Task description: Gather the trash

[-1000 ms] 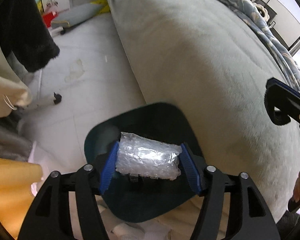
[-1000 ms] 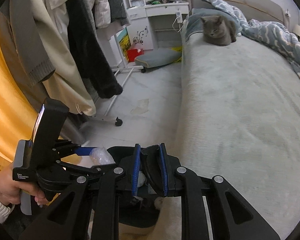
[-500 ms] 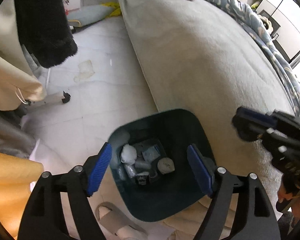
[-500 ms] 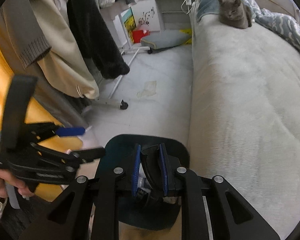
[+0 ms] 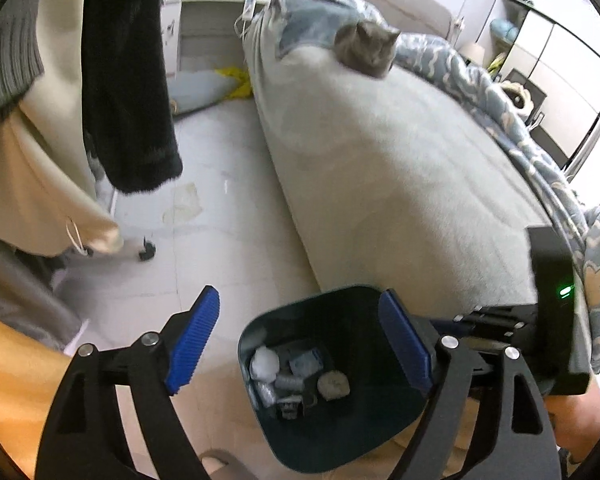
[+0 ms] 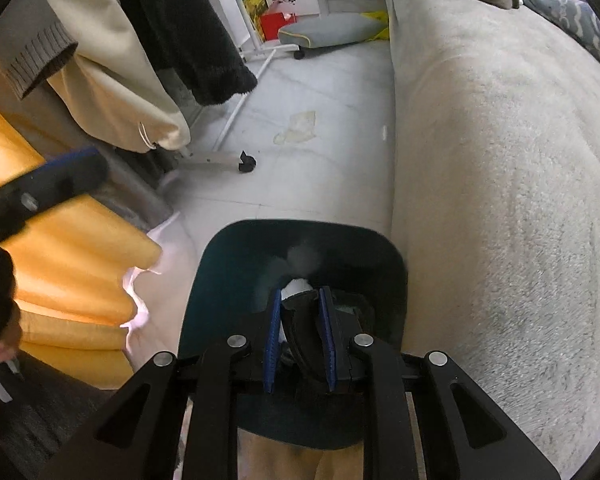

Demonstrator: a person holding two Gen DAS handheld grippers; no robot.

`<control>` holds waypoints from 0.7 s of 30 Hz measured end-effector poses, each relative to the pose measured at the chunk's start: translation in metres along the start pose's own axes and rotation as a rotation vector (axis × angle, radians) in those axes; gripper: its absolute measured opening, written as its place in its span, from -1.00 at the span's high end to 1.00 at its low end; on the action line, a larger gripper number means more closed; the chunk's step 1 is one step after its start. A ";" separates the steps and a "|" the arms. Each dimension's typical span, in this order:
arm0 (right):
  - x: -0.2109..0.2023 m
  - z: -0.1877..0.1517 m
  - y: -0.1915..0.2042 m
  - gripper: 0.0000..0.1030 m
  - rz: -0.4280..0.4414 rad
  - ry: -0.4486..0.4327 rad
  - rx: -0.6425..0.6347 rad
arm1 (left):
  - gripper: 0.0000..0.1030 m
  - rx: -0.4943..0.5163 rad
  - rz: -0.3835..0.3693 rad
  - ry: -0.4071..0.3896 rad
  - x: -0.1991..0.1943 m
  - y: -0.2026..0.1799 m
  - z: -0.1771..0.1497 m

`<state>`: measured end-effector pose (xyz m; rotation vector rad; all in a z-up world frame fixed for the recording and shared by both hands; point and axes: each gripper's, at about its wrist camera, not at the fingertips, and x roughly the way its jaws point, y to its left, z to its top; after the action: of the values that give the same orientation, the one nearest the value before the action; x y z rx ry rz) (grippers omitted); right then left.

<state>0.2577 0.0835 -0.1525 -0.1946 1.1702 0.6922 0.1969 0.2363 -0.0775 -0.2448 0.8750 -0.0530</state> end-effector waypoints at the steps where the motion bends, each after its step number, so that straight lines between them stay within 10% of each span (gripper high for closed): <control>1: 0.000 -0.001 0.000 0.62 0.001 0.004 -0.001 | -0.64 0.006 -0.006 -0.016 -0.003 -0.003 0.002; 14: -0.012 -0.009 -0.001 0.33 -0.001 0.012 0.013 | -0.85 0.101 -0.023 -0.191 -0.047 -0.035 0.014; 21: -0.061 -0.021 -0.003 -0.31 -0.070 -0.132 0.020 | -0.91 0.147 0.003 -0.225 -0.070 -0.054 0.003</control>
<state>0.2301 0.0468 -0.1072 -0.1698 1.0393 0.6226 0.1571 0.1945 -0.0108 -0.1092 0.6447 -0.0845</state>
